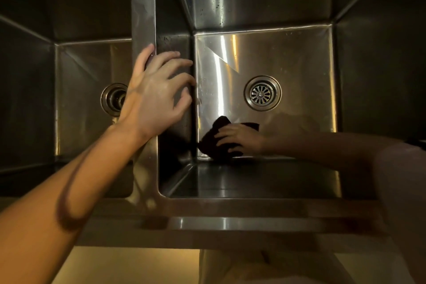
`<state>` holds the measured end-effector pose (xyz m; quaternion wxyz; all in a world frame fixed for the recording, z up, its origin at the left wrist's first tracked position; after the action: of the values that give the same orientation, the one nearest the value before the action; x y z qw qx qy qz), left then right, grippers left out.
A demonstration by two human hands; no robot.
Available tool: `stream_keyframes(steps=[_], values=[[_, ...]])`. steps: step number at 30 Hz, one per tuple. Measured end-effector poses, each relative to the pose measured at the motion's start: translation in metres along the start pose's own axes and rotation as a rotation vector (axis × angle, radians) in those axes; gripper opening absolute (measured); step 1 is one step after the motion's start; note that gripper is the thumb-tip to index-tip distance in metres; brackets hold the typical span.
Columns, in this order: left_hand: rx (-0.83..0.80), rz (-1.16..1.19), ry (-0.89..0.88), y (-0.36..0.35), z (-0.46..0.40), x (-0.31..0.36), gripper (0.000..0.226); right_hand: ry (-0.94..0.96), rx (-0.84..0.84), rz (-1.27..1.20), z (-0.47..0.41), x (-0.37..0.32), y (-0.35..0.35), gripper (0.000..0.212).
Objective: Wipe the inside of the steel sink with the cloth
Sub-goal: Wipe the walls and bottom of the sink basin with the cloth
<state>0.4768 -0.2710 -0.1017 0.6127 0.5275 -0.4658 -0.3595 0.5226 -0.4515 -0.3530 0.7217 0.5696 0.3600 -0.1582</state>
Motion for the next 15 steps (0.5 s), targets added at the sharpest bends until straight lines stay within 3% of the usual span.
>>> stream_keyframes(steps=[3, 9, 15], values=[[-0.017, 0.006, -0.003, 0.0, 0.0, 0.0, 0.031, 0.071, -0.029, 0.036, 0.041, 0.001, -0.002, 0.037], [-0.028, 0.022, -0.001, 0.001, 0.0, 0.0, 0.033, 0.0, -0.089, 0.189, 0.101, 0.039, 0.04, 0.037], [-0.034, 0.018, -0.002, 0.001, 0.0, 0.0, 0.033, -0.345, 0.113, 0.129, 0.082, 0.062, 0.062, 0.046]])
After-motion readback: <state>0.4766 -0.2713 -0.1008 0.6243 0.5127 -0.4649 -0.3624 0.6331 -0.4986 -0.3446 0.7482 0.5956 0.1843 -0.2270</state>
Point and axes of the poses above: each hand's wrist, its own z-axis away from the middle knuckle, its own y-axis out of the back of the hand, x = y × z, the point moved 5 cm from there along -z, towards the middle knuckle, and after that the axes turned 9 degrees about y, right-handed, at the moved point
